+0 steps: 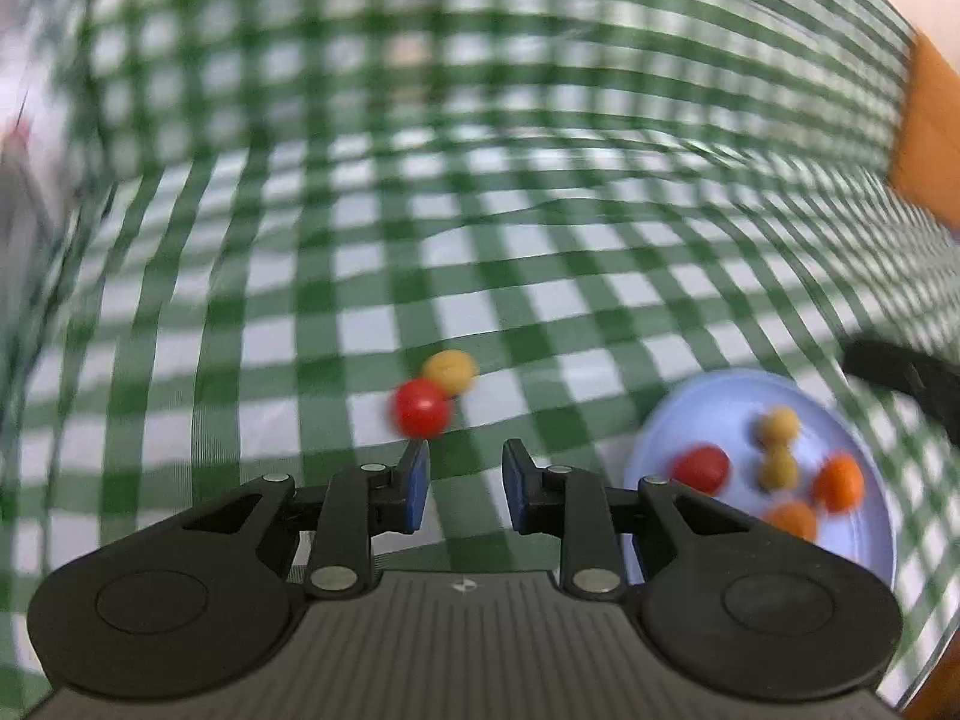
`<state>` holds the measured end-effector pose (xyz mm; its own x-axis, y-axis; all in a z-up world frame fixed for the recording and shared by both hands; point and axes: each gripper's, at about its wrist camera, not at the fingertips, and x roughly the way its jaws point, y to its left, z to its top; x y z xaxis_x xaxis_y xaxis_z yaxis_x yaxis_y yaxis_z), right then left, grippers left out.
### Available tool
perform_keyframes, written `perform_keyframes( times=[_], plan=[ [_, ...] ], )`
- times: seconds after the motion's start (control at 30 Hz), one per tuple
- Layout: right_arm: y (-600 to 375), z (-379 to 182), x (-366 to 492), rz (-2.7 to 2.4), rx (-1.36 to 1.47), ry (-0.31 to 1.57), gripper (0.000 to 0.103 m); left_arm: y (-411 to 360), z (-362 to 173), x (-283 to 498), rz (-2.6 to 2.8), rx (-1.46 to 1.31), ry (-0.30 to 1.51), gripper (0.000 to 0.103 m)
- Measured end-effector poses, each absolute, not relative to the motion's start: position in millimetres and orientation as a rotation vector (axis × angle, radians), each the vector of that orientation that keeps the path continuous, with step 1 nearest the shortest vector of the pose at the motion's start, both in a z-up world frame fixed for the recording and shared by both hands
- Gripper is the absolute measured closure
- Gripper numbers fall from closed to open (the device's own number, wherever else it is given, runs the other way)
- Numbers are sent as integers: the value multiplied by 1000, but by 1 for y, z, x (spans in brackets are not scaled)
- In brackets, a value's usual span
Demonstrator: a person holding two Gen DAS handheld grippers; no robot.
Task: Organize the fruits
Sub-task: 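Move both tools from the plate to the tomato and yellow fruit on the couch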
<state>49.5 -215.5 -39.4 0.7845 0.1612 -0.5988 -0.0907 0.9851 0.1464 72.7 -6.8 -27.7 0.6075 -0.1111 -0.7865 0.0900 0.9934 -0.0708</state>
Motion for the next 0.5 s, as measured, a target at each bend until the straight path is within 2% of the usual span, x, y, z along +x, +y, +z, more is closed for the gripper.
perform_keyframes(
  times=[0.07,0.13,0.3,0.4,0.47,0.5],
  plan=[
    [-210,-39,50,150,142,662,80,0,-32,83,-103,-61,922,69],
    [-202,-39,49,164,155,666,80,1,-36,91,-101,-64,921,56],
    [-189,-41,54,193,183,682,80,-4,-52,109,-80,-40,942,53],
    [-186,-45,57,203,207,698,80,-1,-60,117,-52,-43,948,54],
    [-184,-47,60,202,217,708,80,2,-61,121,-46,-36,938,74],
    [-183,-48,62,201,228,711,80,5,-61,122,-46,-40,937,74]
  ],
)
